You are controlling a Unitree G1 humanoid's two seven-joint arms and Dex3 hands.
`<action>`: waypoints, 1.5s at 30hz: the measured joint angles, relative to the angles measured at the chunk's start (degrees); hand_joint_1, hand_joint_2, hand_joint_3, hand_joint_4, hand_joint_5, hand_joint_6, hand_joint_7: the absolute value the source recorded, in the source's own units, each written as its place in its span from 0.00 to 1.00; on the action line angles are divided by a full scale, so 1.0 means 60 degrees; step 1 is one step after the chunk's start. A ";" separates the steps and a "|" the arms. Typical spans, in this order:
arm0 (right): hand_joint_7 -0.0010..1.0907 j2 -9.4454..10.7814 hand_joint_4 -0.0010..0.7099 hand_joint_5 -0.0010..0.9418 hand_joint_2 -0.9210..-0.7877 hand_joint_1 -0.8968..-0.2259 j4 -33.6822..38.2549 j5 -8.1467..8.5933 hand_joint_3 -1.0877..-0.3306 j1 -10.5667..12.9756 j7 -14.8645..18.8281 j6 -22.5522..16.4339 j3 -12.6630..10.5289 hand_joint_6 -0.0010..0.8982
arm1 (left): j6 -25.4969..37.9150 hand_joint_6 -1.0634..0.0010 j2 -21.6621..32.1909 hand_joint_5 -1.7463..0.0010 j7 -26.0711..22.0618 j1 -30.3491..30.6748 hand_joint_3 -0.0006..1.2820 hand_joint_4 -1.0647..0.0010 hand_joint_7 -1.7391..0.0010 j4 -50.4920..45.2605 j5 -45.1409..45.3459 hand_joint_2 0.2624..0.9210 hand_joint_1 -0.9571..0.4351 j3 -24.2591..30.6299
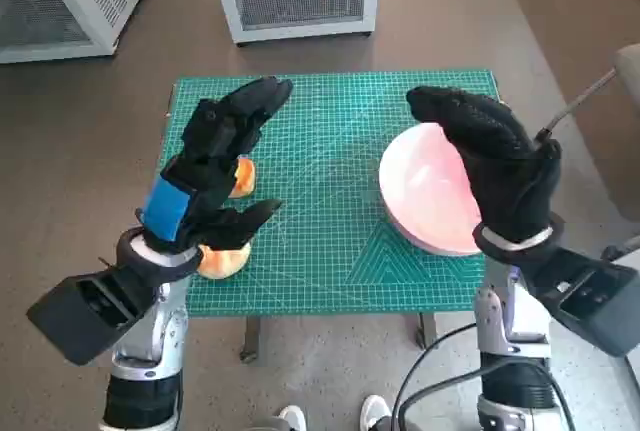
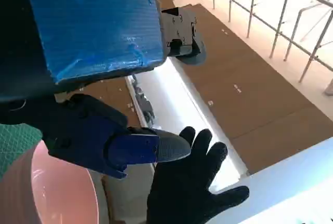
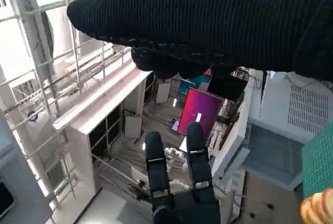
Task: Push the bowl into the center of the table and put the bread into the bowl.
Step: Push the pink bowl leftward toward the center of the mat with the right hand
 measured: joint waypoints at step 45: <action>0.50 -0.0375 0.43 0.02 0.00 0.63 0.1395 0.0351 0.79 -0.0288 0.0330 -0.0478 -0.0792 0.03 | 0.0001 1.00 0.0005 0.83 -0.0003 0.0001 0.27 0.92 0.66 0.0006 -0.0022 1.00 0.32 0.0022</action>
